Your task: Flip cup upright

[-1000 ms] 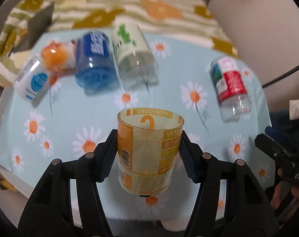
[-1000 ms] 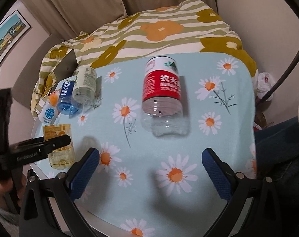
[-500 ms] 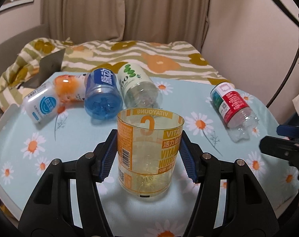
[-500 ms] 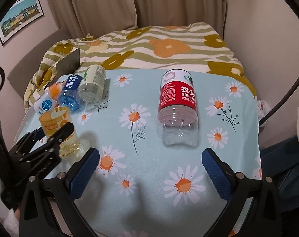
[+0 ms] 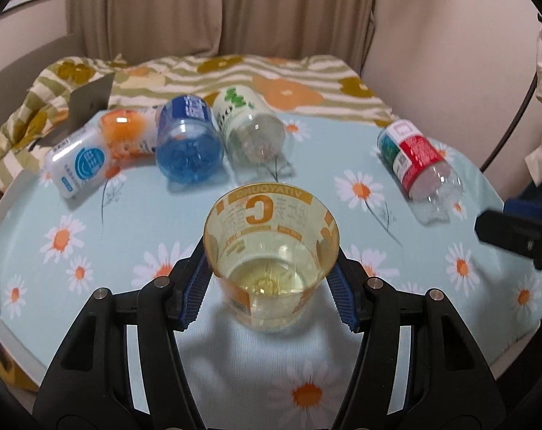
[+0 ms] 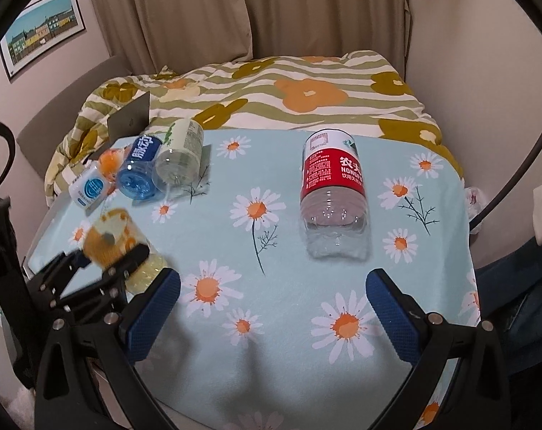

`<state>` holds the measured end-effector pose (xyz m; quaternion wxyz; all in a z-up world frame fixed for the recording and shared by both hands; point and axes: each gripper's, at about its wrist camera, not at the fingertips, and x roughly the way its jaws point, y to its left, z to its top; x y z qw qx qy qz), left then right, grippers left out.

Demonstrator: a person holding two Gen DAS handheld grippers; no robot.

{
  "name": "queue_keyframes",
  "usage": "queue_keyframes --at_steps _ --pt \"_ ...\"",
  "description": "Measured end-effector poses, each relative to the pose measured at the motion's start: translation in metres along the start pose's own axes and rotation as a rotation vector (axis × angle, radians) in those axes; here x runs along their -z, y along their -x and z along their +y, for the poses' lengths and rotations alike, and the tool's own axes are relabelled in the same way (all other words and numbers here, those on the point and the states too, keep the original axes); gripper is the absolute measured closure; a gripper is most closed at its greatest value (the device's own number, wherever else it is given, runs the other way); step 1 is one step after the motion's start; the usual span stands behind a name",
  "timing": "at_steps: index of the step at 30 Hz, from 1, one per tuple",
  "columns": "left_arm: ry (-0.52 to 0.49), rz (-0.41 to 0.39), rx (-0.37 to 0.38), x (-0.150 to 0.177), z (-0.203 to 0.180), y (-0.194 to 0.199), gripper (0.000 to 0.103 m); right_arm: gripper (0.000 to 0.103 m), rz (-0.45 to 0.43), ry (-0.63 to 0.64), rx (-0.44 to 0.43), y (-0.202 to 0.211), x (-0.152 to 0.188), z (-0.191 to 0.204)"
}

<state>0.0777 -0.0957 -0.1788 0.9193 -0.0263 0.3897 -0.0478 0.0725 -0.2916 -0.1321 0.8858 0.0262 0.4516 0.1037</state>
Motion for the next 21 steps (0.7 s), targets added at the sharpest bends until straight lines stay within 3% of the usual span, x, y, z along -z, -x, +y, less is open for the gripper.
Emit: queue_keyframes --at_steps 8,10,11,12,14,21 --pt "-0.034 0.052 -0.019 -0.001 -0.004 0.001 0.037 0.0 -0.01 -0.038 -0.011 0.007 -0.002 -0.003" --pt "-0.04 0.06 -0.034 -0.003 -0.004 0.001 0.02 0.0 -0.014 -0.045 -0.011 0.009 -0.002 -0.003" --pt "-0.043 0.059 -0.045 -0.003 -0.004 0.001 0.003 0.0 -0.015 -0.048 -0.011 0.011 -0.001 -0.004" --pt "-0.043 0.052 -0.048 -0.004 -0.004 0.003 0.0 0.0 -0.018 -0.052 -0.011 0.012 -0.001 -0.004" --pt "-0.045 0.029 -0.034 -0.006 -0.003 0.01 0.0 0.0 -0.024 -0.062 -0.007 0.015 -0.001 -0.006" --pt "-0.076 0.064 -0.036 -0.018 -0.005 0.028 0.0 0.0 -0.037 -0.076 0.019 0.03 -0.003 -0.003"
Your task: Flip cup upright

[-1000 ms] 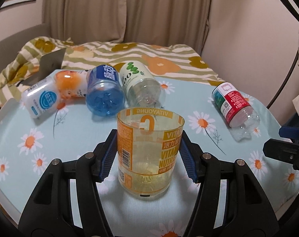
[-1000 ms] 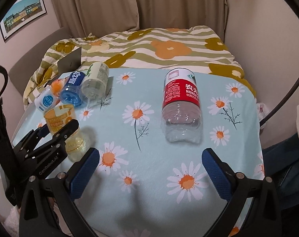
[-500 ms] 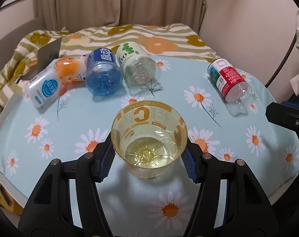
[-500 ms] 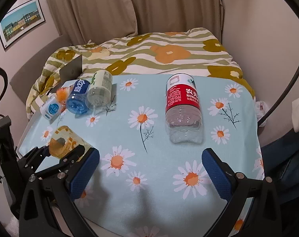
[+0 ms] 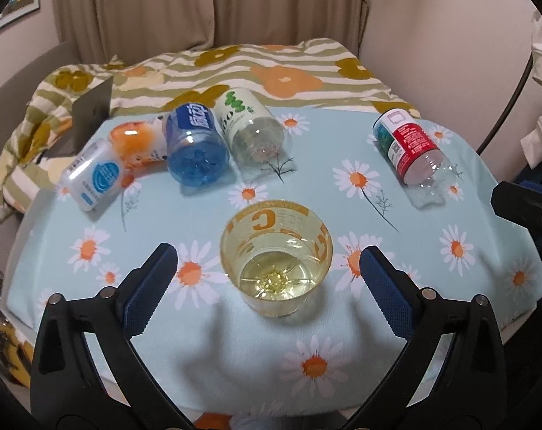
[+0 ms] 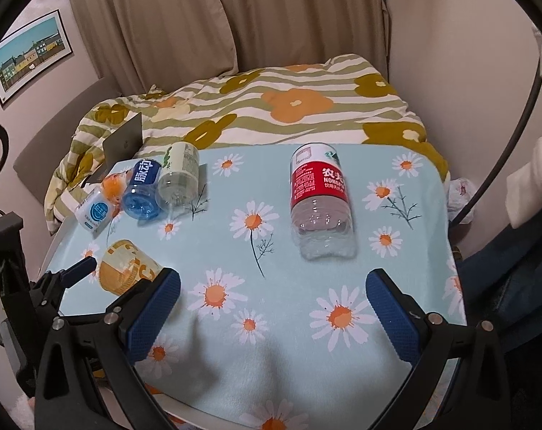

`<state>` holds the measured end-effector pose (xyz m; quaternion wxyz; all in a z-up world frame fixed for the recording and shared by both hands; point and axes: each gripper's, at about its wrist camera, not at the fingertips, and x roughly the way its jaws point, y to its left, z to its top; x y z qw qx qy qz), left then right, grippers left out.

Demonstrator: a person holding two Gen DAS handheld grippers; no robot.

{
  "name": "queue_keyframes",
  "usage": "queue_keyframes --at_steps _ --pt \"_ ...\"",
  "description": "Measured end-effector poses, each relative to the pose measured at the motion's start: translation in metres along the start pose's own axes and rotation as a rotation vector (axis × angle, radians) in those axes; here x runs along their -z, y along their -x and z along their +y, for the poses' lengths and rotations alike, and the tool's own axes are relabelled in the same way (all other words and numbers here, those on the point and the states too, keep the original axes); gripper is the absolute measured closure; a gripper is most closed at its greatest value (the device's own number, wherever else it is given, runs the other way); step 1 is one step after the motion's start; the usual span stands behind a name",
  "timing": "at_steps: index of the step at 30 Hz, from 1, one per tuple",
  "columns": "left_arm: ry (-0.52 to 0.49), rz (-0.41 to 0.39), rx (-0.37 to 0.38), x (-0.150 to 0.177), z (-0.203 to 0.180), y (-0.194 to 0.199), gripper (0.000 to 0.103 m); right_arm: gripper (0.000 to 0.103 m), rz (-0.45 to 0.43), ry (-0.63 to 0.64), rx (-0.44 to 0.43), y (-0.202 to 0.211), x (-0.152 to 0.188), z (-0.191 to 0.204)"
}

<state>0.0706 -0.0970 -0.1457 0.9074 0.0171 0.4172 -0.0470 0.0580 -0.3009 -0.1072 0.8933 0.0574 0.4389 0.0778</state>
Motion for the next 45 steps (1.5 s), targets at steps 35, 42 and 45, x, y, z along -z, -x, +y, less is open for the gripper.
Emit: queue_keyframes --at_steps 35,42,45 --pt "0.027 0.07 -0.022 -0.029 0.085 0.14 0.0 0.0 0.01 -0.021 0.199 0.097 0.006 0.082" --pt "0.028 0.069 -0.022 -0.03 0.085 0.14 0.0 0.0 0.007 -0.022 0.205 0.098 0.004 0.082" --pt "0.027 0.067 -0.024 -0.031 0.086 0.14 0.0 0.0 0.006 -0.022 0.204 0.098 0.004 0.081"
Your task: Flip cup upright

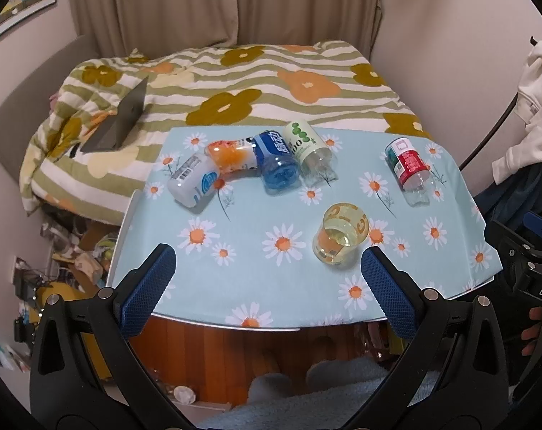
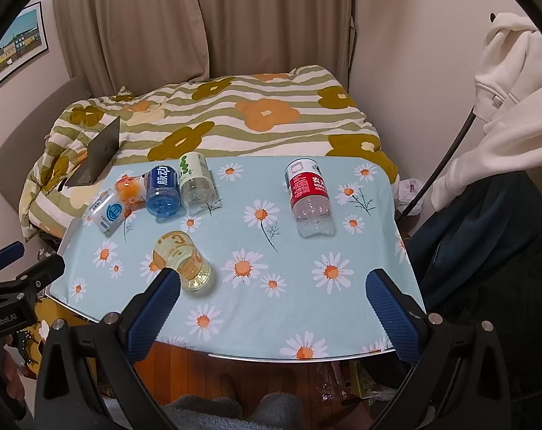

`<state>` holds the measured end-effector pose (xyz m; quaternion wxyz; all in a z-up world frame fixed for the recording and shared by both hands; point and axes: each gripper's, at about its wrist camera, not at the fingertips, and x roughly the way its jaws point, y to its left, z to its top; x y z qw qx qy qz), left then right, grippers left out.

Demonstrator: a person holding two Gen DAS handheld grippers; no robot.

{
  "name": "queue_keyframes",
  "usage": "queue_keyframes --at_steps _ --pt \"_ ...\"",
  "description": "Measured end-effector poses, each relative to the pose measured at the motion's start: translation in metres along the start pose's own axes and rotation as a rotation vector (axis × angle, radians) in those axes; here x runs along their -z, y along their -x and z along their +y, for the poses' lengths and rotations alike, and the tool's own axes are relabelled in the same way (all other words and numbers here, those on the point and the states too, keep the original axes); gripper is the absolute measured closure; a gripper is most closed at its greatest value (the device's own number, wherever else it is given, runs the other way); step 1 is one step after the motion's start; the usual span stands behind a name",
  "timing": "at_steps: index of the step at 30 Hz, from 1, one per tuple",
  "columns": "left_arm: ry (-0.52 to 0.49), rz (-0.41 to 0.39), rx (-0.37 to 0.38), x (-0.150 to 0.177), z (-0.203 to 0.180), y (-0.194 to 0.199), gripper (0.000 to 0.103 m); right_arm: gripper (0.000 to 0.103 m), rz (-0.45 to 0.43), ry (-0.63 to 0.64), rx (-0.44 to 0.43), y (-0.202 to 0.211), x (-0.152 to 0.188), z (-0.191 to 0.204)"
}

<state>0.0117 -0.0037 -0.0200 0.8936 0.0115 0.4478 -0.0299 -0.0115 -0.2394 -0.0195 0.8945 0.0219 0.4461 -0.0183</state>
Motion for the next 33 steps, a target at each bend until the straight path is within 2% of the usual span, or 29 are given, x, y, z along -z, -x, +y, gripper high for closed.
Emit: queue_keyframes --at_steps 33 --pt "-0.005 -0.008 -0.003 -0.0075 0.0007 -0.0007 0.0 0.0 -0.005 -0.01 0.001 -0.0025 -0.0053 -0.0027"
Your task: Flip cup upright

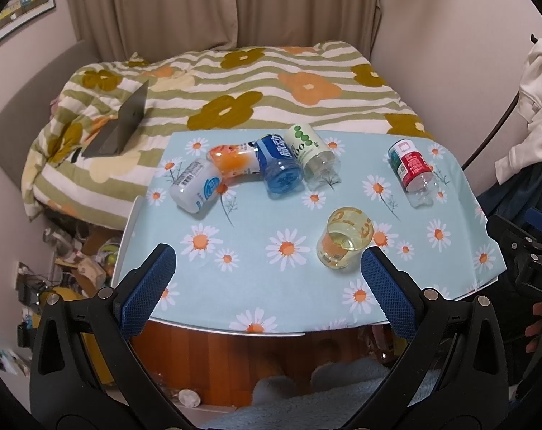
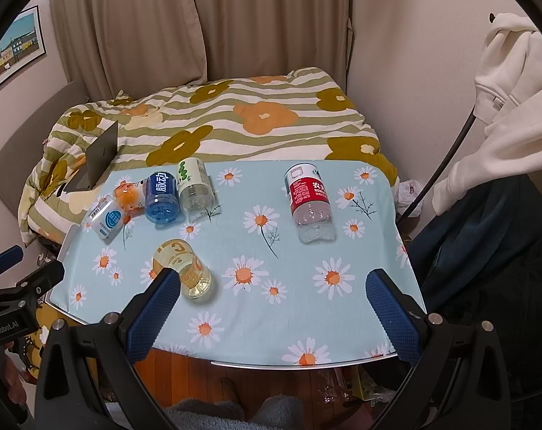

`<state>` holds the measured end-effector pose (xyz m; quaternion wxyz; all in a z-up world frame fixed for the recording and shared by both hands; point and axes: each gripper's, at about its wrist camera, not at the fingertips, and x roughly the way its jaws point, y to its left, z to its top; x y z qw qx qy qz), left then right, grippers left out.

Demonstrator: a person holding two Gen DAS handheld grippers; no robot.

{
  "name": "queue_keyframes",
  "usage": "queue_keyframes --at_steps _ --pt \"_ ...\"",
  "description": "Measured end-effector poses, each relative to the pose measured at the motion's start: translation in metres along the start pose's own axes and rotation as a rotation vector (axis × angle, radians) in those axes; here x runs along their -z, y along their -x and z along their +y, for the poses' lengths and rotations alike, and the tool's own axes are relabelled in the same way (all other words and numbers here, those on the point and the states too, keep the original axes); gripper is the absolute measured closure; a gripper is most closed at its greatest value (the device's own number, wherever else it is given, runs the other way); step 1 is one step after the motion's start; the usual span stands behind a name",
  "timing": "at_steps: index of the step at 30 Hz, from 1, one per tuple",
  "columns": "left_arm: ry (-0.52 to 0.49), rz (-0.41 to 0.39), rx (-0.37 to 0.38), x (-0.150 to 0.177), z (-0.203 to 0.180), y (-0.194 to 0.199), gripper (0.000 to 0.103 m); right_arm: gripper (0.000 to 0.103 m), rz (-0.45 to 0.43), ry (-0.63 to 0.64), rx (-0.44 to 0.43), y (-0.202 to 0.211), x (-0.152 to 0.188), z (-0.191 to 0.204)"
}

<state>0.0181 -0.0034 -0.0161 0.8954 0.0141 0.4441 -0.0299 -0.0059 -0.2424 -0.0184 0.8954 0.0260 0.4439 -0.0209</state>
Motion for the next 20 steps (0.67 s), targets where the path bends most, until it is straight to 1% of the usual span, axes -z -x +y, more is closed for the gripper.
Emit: queue_keyframes --at_steps 14,20 --pt "-0.002 -0.007 -0.022 0.0 0.013 -0.001 0.0 0.0 -0.005 0.001 0.0 0.0 -0.003 0.002" --pt "-0.006 -0.018 -0.039 -0.001 0.012 -0.002 0.0 0.0 -0.011 -0.004 -0.007 0.0 -0.007 0.005"
